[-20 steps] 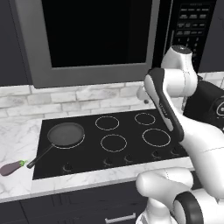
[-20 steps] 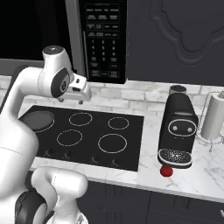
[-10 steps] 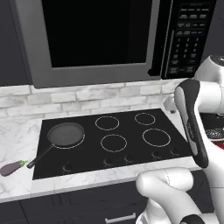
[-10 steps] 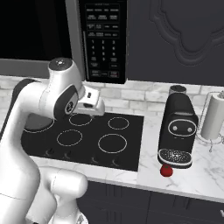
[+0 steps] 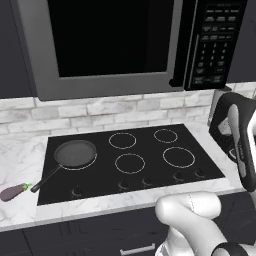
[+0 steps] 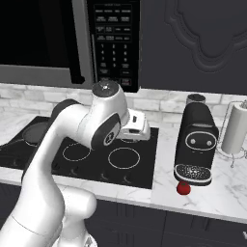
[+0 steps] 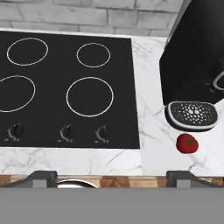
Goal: Put the eggplant and tomato in the pan. Then turn on the front left burner and set the heat to medium.
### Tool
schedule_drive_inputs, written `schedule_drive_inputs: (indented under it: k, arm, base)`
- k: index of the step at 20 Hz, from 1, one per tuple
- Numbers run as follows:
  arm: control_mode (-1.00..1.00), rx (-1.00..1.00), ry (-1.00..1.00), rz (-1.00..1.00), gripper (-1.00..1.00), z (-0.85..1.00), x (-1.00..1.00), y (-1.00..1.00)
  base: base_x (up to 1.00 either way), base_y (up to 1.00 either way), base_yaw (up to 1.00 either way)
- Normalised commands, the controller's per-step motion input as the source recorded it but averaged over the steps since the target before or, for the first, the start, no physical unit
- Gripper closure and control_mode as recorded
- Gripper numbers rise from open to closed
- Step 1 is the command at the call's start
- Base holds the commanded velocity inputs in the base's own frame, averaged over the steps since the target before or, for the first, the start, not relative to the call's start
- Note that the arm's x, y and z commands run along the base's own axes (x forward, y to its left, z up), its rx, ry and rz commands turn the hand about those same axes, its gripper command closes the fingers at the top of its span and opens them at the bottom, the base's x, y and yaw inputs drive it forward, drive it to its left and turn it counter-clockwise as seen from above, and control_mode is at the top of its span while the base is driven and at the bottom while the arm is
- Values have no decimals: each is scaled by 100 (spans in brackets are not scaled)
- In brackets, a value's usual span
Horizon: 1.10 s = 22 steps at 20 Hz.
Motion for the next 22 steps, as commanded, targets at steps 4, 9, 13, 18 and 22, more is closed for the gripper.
schedule_drive_inputs:
  k: [4,9,13,18,22]
  arm:
    - [-100,-4,16,-3,-100,-45,10,-95]
    - [-100,-5,27,-7,-100,-48,28,-68]
    - [-100,-5,27,-5,-100,-34,50,-11]
    - [-100,1,6,-6,-100,-52,25,-11]
    - [-100,7,-1,-5,-100,-79,15,-28]
  base:
    - [0,0,0]
    - [0,0,0]
    - [0,0,0]
    - [0,0,0]
    - [0,0,0]
